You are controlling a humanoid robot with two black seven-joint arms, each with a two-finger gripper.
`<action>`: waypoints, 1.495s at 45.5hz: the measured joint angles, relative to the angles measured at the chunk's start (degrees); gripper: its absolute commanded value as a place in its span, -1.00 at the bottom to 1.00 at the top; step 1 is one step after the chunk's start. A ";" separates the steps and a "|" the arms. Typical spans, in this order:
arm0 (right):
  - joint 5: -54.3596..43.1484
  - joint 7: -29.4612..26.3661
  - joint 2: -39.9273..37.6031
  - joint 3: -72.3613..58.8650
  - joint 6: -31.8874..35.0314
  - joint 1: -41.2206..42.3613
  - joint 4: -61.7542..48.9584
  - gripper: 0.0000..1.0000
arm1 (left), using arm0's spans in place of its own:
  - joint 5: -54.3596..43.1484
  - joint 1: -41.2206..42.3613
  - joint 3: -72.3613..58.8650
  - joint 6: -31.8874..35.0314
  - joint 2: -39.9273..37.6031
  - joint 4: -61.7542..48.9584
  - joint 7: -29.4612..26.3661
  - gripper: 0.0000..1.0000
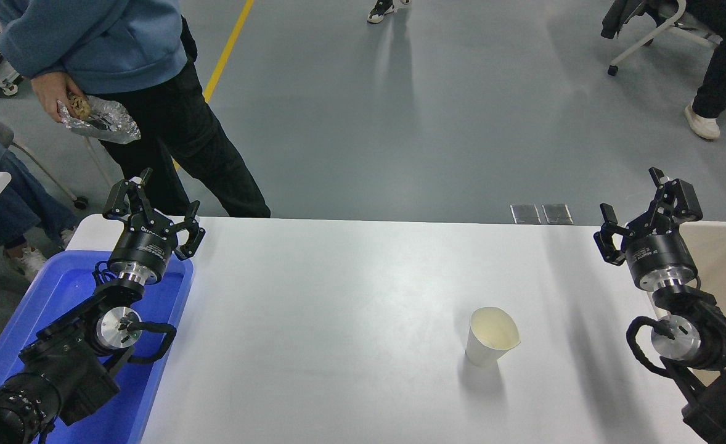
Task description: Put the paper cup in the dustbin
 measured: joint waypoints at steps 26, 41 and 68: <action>0.00 0.00 0.66 0.14 0.22 0.19 -0.80 0.98 | 0.00 0.00 0.00 0.00 0.02 0.00 0.00 1.00; 0.06 0.00 0.74 0.13 0.09 0.52 -1.01 0.98 | 0.00 0.00 0.00 0.00 0.04 0.00 0.01 1.00; 3.65 -4.05 -0.28 -1.79 -0.02 1.23 1.01 0.98 | 0.00 0.00 0.01 0.01 0.03 -0.01 0.00 1.00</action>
